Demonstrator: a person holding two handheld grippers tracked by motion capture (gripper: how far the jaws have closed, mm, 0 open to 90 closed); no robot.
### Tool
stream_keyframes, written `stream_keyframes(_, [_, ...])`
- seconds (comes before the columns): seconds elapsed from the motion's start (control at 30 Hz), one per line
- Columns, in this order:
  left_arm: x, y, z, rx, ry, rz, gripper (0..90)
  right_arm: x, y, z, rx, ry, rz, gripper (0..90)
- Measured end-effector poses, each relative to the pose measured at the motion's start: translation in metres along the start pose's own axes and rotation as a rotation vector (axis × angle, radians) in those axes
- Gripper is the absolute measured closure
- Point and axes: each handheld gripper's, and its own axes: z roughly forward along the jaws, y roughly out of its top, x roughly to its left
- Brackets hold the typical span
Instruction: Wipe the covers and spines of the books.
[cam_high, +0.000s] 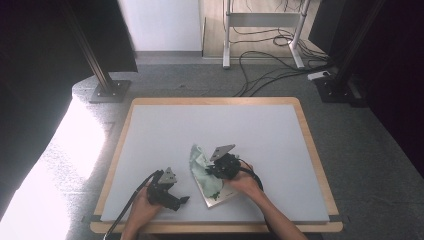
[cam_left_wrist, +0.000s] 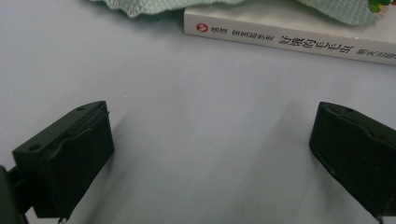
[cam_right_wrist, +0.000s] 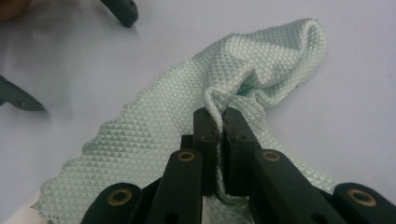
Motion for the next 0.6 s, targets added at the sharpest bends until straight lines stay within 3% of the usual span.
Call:
stream_keyframes(0.27, [0.006,-0.008,-0.007,-0.002,0.015,-0.019,0.0,0.016,0.015,0.014,0.000,0.031,-0.044,83.7])
stream_keyframes(0.6, [0.006,-0.008,-0.007,-0.006,0.015,-0.024,0.0,0.023,0.016,0.016,-0.007,0.040,-0.045,83.6])
